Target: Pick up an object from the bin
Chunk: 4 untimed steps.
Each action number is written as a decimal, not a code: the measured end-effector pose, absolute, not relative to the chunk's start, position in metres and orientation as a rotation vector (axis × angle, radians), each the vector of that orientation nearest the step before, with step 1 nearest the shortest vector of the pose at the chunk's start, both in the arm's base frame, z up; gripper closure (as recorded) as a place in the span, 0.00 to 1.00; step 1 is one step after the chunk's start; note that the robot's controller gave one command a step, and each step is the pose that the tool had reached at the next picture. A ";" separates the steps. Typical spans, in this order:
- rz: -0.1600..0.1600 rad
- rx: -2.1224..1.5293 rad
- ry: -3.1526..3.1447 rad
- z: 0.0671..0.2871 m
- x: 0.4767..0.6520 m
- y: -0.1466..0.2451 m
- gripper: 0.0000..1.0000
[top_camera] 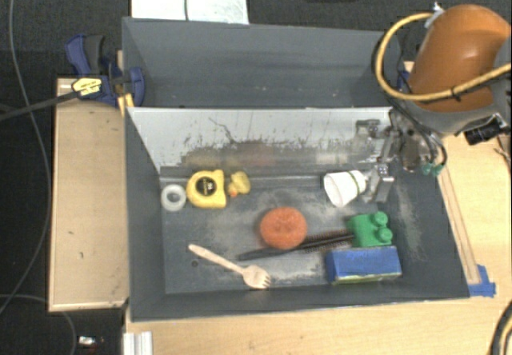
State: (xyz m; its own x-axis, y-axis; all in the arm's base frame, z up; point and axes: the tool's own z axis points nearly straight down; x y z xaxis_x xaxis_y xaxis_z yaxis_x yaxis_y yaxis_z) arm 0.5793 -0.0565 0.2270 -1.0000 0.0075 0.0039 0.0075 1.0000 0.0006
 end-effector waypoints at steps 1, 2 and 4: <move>0.000 -0.009 -3.145 0.231 0.581 -0.056 0.00; 0.002 0.160 -3.145 0.157 0.535 -0.101 0.00; 0.002 0.020 -3.153 0.088 0.537 -0.041 0.00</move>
Offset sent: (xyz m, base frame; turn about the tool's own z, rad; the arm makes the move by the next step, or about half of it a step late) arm -0.0580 -0.0571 -0.0913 -0.1347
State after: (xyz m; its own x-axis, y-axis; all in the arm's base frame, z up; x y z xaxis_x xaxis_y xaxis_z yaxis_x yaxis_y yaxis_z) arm 0.5371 -0.0410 0.0884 -0.9999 -0.0124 -0.0113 -0.0124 0.9999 -0.0013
